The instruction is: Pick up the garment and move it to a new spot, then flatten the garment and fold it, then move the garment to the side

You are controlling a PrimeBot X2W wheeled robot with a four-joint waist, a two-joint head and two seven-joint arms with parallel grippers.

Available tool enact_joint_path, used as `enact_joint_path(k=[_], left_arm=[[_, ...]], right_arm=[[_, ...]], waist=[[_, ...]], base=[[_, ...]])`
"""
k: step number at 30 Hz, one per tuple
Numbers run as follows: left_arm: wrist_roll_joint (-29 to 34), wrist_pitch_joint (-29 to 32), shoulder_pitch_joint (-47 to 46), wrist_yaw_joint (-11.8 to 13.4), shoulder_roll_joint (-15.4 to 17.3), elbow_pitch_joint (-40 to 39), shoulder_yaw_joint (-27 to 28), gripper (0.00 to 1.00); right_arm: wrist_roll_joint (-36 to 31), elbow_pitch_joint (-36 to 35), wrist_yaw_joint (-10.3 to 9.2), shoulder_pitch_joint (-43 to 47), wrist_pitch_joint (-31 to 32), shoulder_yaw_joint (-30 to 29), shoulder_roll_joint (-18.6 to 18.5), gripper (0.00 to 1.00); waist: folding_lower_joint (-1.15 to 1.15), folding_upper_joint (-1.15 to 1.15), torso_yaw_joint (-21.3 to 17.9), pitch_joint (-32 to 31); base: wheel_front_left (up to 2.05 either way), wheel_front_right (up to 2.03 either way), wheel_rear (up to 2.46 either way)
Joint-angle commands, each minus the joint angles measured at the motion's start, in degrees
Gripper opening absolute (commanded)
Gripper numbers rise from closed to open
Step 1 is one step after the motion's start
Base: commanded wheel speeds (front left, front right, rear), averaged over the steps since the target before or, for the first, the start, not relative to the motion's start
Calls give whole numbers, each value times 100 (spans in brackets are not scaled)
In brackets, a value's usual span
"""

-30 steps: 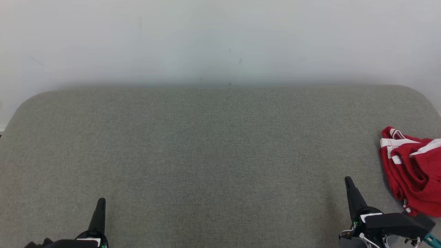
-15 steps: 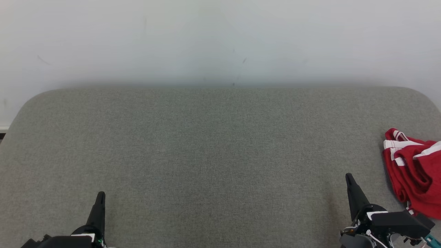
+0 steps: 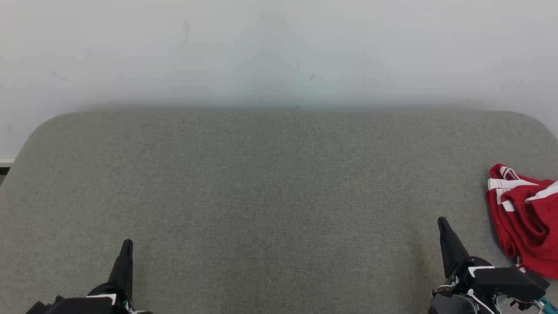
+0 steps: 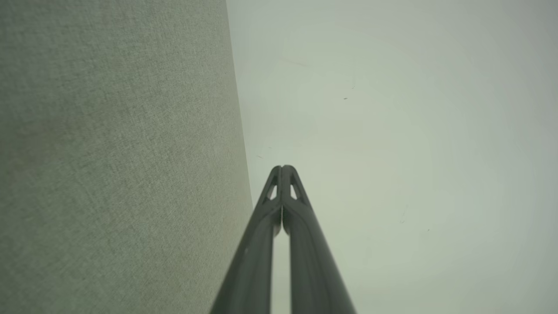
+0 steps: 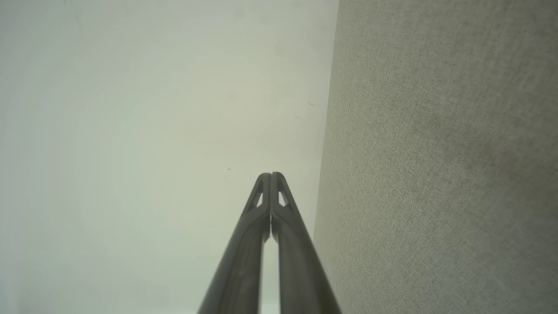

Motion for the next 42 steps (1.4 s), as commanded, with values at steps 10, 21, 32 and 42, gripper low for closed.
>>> enact_joint_path(k=[10,21,32,42], left_arm=[[-34,2,-58,-6,23,-18,22,0],[-34,1,-57,-6,23,-18,21,0],[-33,1,-57,-6,23,-18,20,0],[-33,1,-56,-6,23,-18,20,0]], right_arm=[[8,-9,-12,-45,18,-2,-1,0],[8,-9,-12,-45,17,-2,-1,0],[8,-9,-12,-45,17,-1,-1,0],[8,-9,-12,-45,17,-1,-1,0]], waist=[[0,0,0,0],[0,0,0,0],[0,0,0,0],[0,0,0,0]], base=[[0,0,0],[0,0,0],[0,0,0],[0,0,0]])
